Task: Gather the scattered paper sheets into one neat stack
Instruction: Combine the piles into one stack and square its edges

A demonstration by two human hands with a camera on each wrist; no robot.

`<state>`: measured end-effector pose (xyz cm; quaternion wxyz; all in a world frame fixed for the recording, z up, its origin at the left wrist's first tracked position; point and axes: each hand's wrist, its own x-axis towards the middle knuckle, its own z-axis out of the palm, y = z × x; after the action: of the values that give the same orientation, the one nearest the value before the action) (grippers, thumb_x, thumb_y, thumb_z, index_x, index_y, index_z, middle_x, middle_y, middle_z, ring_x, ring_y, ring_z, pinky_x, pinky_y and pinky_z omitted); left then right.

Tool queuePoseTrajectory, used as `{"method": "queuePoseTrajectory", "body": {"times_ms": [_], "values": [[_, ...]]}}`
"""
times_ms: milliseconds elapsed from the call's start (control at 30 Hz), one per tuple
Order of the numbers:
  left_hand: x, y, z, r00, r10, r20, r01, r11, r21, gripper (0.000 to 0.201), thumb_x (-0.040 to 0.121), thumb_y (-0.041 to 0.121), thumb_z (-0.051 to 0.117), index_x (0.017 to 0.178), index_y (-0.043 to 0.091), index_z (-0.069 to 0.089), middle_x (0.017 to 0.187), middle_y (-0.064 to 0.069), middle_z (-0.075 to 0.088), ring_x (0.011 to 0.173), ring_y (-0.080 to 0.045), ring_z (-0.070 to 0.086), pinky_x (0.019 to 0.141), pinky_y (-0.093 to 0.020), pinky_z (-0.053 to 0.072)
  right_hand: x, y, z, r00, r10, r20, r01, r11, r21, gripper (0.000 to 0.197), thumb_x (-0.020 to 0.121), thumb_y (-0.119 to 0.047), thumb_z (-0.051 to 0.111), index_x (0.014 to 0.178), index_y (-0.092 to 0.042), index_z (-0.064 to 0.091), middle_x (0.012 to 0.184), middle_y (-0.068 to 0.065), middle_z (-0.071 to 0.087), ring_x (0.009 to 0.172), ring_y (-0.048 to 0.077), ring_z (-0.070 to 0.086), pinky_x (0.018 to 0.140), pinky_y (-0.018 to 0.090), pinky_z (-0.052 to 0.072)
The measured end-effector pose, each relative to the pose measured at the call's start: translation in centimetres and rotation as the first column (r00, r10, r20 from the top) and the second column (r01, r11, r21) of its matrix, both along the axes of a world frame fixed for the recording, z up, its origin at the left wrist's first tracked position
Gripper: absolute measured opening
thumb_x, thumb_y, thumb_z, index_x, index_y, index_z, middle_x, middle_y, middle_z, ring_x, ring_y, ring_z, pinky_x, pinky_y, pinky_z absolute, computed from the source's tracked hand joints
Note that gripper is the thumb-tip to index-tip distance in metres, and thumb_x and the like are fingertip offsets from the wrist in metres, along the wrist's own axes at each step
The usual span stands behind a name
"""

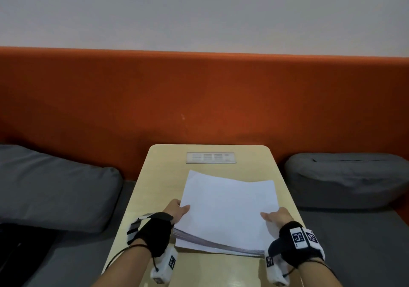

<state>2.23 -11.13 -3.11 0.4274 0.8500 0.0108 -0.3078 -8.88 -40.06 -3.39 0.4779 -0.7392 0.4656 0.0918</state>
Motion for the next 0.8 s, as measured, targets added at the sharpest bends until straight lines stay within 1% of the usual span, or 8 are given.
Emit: {"method": "queuePoseTrajectory", "body": {"times_ms": [167, 300, 367, 433, 500, 600, 700, 800], "values": [[0.4, -1.1, 2.2, 0.952, 0.132, 0.275, -0.065, 0.969, -0.24, 0.014, 0.093, 0.01, 0.051, 0.105, 0.012, 0.042, 0.11, -0.01, 0.057, 0.096, -0.022, 0.054, 0.079, -0.028, 0.042, 1.3, -0.6, 0.1, 0.944, -0.068, 0.322, 0.059, 0.998, 0.038, 0.038, 0.076, -0.003, 0.07, 0.111, 0.001, 0.055, 0.112, 0.019, 0.064, 0.103, 0.035, 0.061, 0.096, 0.05, 0.046], [0.8, -0.9, 5.2, 0.869, 0.26, 0.421, -0.016, 0.865, -0.501, 0.022, 0.091, 0.002, 0.052, 0.108, 0.013, 0.042, 0.109, -0.007, 0.057, 0.102, -0.022, 0.057, 0.079, -0.026, 0.047, 0.9, 1.2, 5.0, 0.754, -0.074, 0.653, 0.089, 0.996, 0.01, 0.043, 0.082, 0.002, 0.064, 0.122, -0.006, 0.05, 0.11, 0.01, 0.06, 0.102, 0.025, 0.057, 0.09, 0.039, 0.046], [0.7, -0.6, 6.3, 0.824, 0.318, 0.468, 0.018, 0.812, -0.583, 0.023, 0.091, 0.0, 0.052, 0.105, 0.016, 0.042, 0.101, -0.004, 0.057, 0.093, -0.009, 0.059, 0.075, -0.018, 0.049, 0.4, 1.9, 6.8, 0.61, -0.078, 0.788, 0.054, 0.997, 0.057, 0.045, 0.082, 0.003, 0.063, 0.124, -0.009, 0.048, 0.108, 0.006, 0.06, 0.097, 0.019, 0.058, 0.08, 0.031, 0.047], [0.4, -0.1, 6.7, 0.801, 0.35, 0.486, 0.045, 0.774, -0.632, 0.023, 0.09, 0.009, 0.056, 0.101, 0.023, 0.042, 0.096, 0.002, 0.057, 0.083, 0.006, 0.059, 0.072, -0.014, 0.05, -0.3, 2.4, 7.9, 0.522, -0.083, 0.849, -0.002, 0.995, 0.098, 0.045, 0.082, -0.001, 0.067, 0.122, -0.01, 0.048, 0.105, 0.003, 0.061, 0.094, 0.013, 0.059, 0.072, 0.025, 0.046], [-0.5, 0.1, 6.3, 0.824, 0.345, 0.449, 0.053, 0.742, -0.668, 0.023, 0.081, 0.026, 0.058, 0.097, 0.027, 0.042, 0.093, 0.003, 0.055, 0.078, 0.008, 0.059, 0.068, -0.016, 0.051, -1.0, 2.9, 8.5, 0.515, -0.043, 0.856, -0.073, 0.993, 0.094, 0.049, 0.071, -0.013, 0.075, 0.115, -0.012, 0.054, 0.101, 0.0, 0.064, 0.09, 0.01, 0.062, 0.07, 0.023, 0.047], [-1.4, 0.7, 5.1, 0.828, 0.401, 0.392, -0.001, 0.7, -0.714, 0.047, 0.061, 0.041, 0.07, 0.097, 0.027, 0.043, 0.094, 0.003, 0.057, 0.081, 0.002, 0.06, 0.066, -0.015, 0.052, -1.8, 3.2, 8.5, 0.572, -0.001, 0.82, -0.151, 0.983, 0.106, 0.049, 0.047, -0.028, 0.083, 0.092, -0.024, 0.061, 0.085, -0.009, 0.068, 0.075, -0.001, 0.065, 0.064, 0.02, 0.049], [-0.7, 1.7, 4.2, 0.796, 0.486, 0.361, -0.05, 0.647, -0.761, 0.091, 0.045, 0.061, 0.081, 0.114, 0.018, 0.041, 0.103, 0.002, 0.058, 0.093, -0.011, 0.059, 0.073, -0.017, 0.053, -1.8, 2.7, 8.2, 0.581, 0.006, 0.814, -0.196, 0.972, 0.133, 0.078, 0.02, -0.055, 0.088, 0.088, -0.024, 0.065, 0.078, -0.01, 0.073, 0.071, -0.001, 0.066, 0.06, 0.016, 0.054], [-0.4, 1.7, 4.8, 0.818, 0.481, 0.315, -0.073, 0.63, -0.773, 0.13, 0.028, 0.072, 0.08, 0.133, 0.009, 0.035, 0.116, -0.007, 0.056, 0.105, -0.019, 0.056, 0.086, -0.021, 0.051, -1.3, 3.2, 8.3, 0.573, -0.008, 0.819, -0.234, 0.957, 0.173, 0.06, 0.034, -0.029, 0.089, 0.088, -0.026, 0.062, 0.08, -0.011, 0.071, 0.068, -0.007, 0.065, 0.058, 0.01, 0.052]]}}
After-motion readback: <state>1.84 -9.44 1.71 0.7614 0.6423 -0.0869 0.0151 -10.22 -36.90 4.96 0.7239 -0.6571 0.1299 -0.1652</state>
